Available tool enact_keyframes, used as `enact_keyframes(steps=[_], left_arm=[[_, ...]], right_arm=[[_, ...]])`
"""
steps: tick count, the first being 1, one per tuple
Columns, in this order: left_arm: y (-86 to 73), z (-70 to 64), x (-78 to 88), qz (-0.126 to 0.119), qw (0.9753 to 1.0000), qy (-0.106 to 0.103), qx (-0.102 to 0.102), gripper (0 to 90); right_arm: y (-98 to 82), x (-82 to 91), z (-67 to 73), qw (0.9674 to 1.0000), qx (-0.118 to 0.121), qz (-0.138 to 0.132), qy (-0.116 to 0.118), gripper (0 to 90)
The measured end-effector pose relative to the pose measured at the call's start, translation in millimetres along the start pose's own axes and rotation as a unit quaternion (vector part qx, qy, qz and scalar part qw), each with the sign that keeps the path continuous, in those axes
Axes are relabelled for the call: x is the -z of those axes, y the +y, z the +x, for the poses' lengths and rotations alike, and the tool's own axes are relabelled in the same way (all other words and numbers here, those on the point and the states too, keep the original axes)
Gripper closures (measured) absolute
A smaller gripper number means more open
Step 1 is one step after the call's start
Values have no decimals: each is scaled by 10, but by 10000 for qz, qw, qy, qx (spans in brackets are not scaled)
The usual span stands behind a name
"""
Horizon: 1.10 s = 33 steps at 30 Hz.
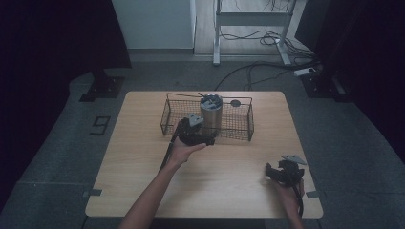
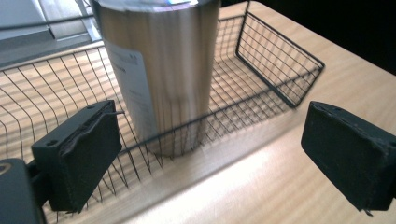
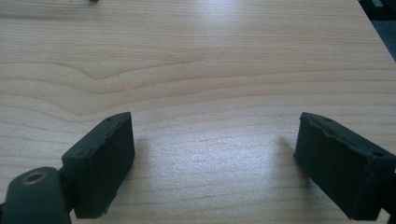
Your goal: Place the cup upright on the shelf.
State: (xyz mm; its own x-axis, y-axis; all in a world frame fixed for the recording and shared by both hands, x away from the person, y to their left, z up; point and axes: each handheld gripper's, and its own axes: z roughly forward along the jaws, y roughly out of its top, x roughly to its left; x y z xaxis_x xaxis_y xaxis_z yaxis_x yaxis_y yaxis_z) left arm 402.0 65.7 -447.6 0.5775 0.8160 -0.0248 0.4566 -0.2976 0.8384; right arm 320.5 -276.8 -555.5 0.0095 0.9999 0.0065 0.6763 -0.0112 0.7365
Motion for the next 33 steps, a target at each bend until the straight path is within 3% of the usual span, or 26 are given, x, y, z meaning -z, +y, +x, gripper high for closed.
enact_keyframes(steps=[10, 15, 18, 25, 33], left_arm=[[-319, -58, 186, 148, 9999, -29, -81, 51], [-503, -37, 296, 117, 9999, -80, 68, 57], [-633, -4, 390, 71, 9995, -153, 268, 58], [-887, 61, 589, 79, 9997, 43, 229, 62], [-1170, 118, 668, 349, 9991, 111, 193, 64]], right_arm=[[0, 1, 1, 10000, -7, 3, 0, 117], [0, 1, 2, 10000, -9, 4, -1, 118], [0, 1, 2, 10000, -7, 3, 0, 118], [-1, 2, 3, 10000, -11, 5, 0, 119], [-1, 2, 3, 10000, -12, 4, -1, 120]])
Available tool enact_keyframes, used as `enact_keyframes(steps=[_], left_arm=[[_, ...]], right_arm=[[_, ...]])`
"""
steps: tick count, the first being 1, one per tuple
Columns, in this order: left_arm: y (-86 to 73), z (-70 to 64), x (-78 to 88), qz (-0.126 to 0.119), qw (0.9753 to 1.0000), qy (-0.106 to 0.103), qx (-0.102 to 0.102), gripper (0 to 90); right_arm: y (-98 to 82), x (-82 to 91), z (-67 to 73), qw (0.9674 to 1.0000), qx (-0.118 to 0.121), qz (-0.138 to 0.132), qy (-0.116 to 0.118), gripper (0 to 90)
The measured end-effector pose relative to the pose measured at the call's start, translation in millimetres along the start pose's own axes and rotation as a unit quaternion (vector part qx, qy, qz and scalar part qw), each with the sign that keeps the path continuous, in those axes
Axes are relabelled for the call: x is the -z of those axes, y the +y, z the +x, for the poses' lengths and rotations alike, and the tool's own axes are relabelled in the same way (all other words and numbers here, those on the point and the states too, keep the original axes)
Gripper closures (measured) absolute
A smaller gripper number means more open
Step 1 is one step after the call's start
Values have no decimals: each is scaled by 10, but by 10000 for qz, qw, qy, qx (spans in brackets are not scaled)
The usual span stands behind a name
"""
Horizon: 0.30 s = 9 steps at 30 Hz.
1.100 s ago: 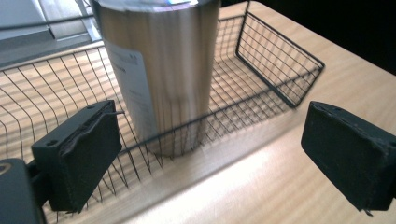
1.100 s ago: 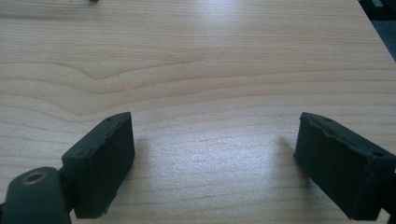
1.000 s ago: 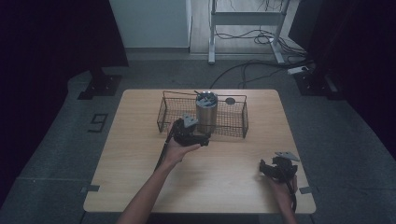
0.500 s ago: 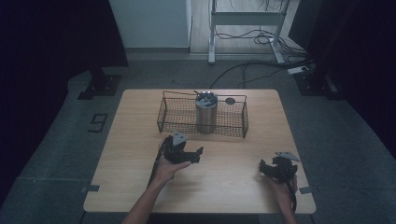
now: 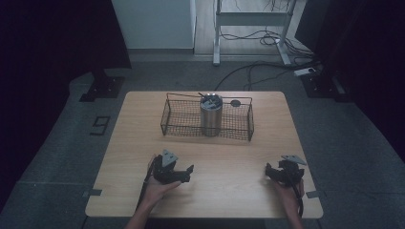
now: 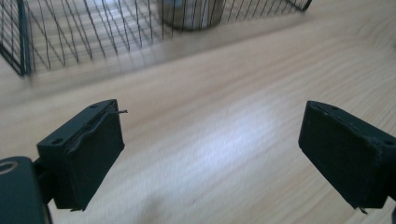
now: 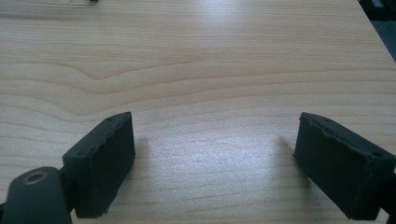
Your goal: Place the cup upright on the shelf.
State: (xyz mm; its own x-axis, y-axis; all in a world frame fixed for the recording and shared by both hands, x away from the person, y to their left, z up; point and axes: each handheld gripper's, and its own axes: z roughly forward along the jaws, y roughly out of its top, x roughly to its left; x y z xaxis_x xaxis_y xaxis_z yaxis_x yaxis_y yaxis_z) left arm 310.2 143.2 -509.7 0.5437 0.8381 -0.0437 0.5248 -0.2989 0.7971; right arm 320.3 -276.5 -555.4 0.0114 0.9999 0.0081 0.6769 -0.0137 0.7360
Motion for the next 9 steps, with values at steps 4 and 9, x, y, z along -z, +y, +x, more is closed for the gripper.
enact_keyframes(steps=[4, 9], left_arm=[[-51, 21, 1, 47, 10000, 2, 56, 69], [-30, -5, 10, -10, 10000, -33, 60, 71]], right_arm=[[0, -1, -1, 10000, 4, -4, 2, 120], [0, -1, -1, 10000, 3, -3, 3, 120]])
